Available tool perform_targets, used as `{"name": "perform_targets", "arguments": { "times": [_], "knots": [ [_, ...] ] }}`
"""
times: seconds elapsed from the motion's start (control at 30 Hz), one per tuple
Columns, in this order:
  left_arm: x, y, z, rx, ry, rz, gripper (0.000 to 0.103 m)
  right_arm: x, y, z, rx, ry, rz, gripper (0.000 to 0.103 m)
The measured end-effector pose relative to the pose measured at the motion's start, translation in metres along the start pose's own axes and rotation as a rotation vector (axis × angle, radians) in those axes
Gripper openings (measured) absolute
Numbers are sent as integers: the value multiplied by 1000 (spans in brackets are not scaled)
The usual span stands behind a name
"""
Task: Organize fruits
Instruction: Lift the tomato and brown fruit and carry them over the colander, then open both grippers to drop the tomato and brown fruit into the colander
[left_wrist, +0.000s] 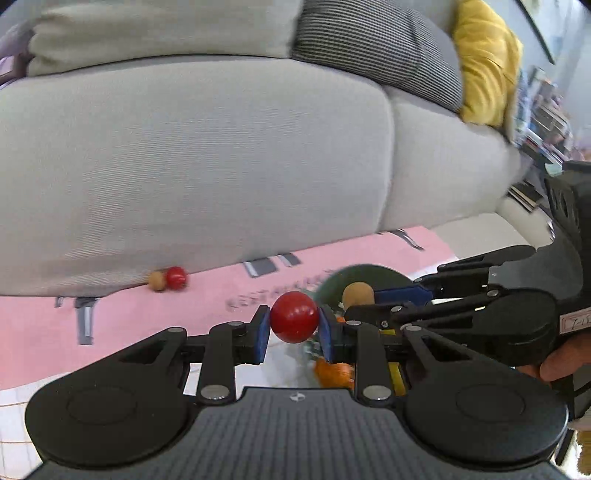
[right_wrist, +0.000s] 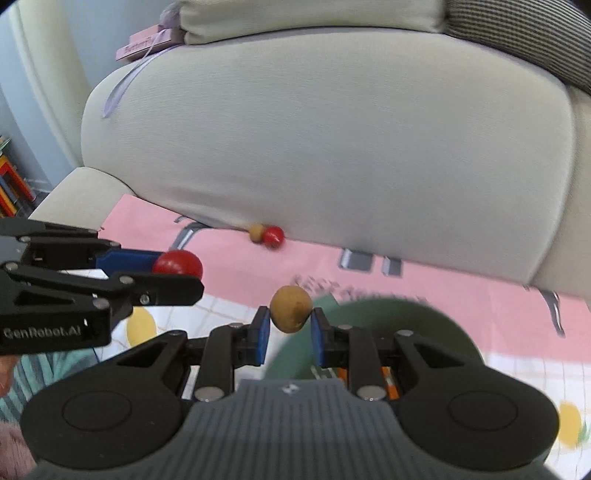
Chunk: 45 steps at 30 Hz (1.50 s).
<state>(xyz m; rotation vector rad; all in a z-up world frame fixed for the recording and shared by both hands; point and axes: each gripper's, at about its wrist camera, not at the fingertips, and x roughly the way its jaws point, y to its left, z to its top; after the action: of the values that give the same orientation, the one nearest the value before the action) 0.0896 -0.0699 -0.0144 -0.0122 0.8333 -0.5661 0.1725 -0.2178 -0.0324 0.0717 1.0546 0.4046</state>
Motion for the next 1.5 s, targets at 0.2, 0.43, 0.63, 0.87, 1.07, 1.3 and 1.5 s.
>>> {"name": "perform_targets", "arguments": {
  "times": [0.2, 0.43, 0.63, 0.87, 1.07, 1.3, 1.5],
  "knots": [
    [17, -32, -2, 55, 47, -58, 31, -15, -22, -32, 61, 9, -28, 20],
    [47, -54, -7, 102, 137, -81, 31, -14, -37, -55, 92, 34, -17, 20],
    [71, -60, -11, 148, 213, -53, 31, 5, -44, -64, 103, 69, 2, 20],
    [98, -64, -12, 223, 289, 3, 31, 31, -48, -70, 83, 119, 31, 20],
    [118, -65, -13, 289, 345, 60, 31, 47, -54, -71, 104, 140, 54, 20],
    [133, -63, -14, 313, 388, 87, 31, 60, -57, -72, 105, 163, 68, 20],
    [141, -63, -15, 321, 400, 87, 31, 65, -57, -71, 97, 174, 75, 20]
  ]
}}
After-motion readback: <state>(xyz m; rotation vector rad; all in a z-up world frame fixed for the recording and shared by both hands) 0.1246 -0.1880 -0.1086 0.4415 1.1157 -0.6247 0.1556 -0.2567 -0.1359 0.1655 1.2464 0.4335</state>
